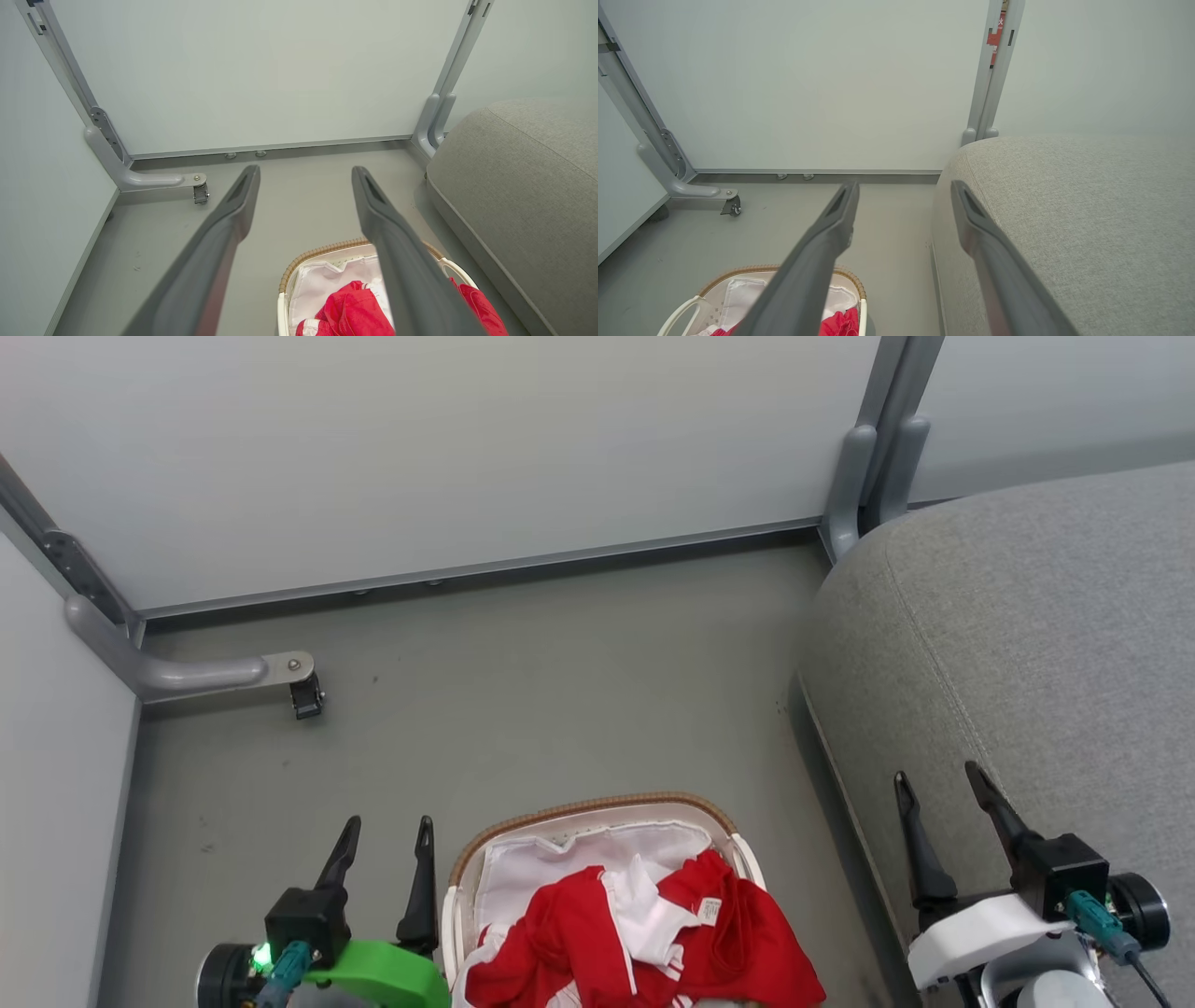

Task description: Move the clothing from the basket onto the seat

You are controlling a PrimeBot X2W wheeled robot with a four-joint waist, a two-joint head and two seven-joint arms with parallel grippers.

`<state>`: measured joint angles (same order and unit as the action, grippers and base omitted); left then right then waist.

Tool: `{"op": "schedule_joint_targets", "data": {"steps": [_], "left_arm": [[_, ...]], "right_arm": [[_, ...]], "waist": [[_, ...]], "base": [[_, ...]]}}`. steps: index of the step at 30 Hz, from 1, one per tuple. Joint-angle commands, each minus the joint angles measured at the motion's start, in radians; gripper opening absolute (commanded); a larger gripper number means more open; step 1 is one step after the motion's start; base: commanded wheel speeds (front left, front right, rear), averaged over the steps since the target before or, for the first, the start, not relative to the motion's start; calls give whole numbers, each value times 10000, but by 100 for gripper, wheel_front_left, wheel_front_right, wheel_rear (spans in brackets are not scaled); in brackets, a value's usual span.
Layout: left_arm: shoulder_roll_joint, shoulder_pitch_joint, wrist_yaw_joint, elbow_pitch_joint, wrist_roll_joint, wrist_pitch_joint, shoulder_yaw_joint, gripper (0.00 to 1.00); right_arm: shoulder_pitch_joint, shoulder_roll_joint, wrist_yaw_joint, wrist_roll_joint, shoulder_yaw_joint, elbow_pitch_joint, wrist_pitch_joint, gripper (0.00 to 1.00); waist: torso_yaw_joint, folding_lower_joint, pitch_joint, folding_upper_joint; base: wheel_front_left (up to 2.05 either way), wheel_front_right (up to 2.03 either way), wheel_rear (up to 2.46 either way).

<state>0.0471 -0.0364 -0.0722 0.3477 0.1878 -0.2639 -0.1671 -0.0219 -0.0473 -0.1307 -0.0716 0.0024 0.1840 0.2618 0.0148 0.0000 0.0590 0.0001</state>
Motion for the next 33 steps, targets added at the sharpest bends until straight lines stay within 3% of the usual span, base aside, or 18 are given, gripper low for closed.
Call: {"op": "schedule_joint_targets", "data": {"steps": [1,9,20,33], "left_arm": [[58,-322,-71,55,-90,-11,-96,100],[55,-1884,-341,858,-632,-11,-874,100],[232,-5029,-583,2949,-1769,-9,-2805,100],[121,-7594,-592,6548,-1517,255,-6530,100]], "right_arm": [[-187,-57,0,41,-88,-97,49,100],[-1149,-54,1,-31,-464,-589,49,100],[-2887,-48,1,-3,-659,-1780,49,100],[-3866,-40,1,-402,-560,-2493,49,100]], "waist": [[-88,0,320,-1],[-441,0,1828,-1],[-1390,0,4759,-1],[-2401,0,7049,-1]], "base": [[0,0,0],[0,0,0],[0,0,0],[0,0,0]]}}
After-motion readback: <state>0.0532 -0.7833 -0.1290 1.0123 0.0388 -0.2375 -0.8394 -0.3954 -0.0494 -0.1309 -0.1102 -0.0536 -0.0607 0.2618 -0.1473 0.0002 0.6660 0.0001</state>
